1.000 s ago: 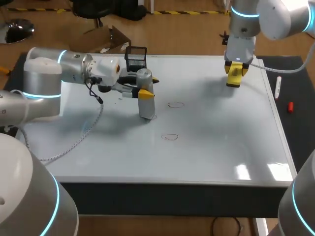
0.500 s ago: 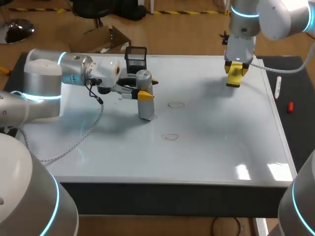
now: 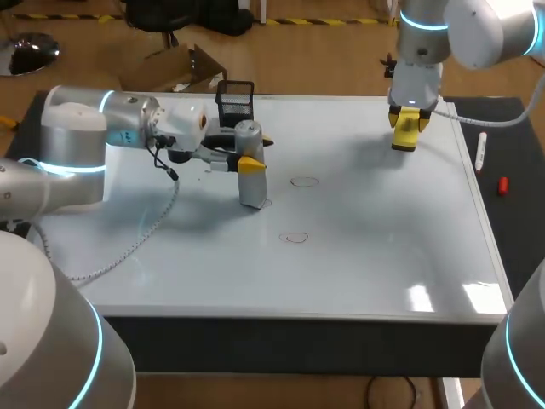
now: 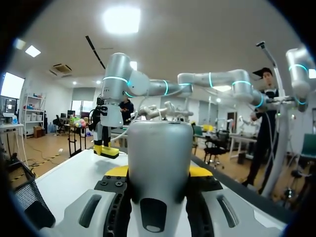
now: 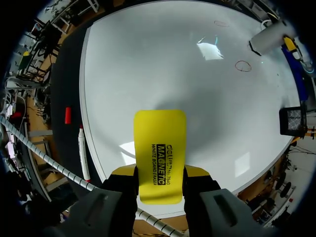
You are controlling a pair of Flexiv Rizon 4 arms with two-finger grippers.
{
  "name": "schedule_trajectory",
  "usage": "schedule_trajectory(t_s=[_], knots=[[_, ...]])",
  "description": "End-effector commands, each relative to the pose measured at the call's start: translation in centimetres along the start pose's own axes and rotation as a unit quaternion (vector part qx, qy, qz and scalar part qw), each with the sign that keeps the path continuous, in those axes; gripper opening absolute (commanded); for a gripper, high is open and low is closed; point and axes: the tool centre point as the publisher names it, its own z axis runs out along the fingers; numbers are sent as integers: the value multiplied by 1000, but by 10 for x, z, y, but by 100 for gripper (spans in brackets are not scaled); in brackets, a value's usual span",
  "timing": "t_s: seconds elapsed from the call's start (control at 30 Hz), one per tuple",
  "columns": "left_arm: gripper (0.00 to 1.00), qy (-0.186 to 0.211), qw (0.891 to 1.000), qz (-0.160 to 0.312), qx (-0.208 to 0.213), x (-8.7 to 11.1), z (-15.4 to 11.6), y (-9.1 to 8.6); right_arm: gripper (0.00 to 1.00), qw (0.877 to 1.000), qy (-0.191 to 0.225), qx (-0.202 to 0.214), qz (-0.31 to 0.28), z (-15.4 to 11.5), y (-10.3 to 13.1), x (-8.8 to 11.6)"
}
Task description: Pick up the inspection probe, press it on each red-marked spot on the whiteboard one by one, put down the probe, pick up the eraser, and wipe off all the red marks.
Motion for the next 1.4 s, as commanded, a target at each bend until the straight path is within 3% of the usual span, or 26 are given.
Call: schedule_trajectory(t_s=[0.03, 0.43, 0.97, 1.4], knots=[[0, -7, 1000, 5, -1, 3, -2, -11, 0, 1000, 1, 1, -1, -1, 0, 1], [0, -39, 999, 21, 16, -5, -28, -39, 0, 1000, 1, 1, -1, -1, 0, 1], [0, -157, 986, 51, 4, -50, -135, -61, 0, 1000, 1, 1, -1, -1, 0, 1], [0, -229, 971, 63, 0, -74, -204, -72, 0, 1000, 1, 1, -1, -1, 0, 1]])
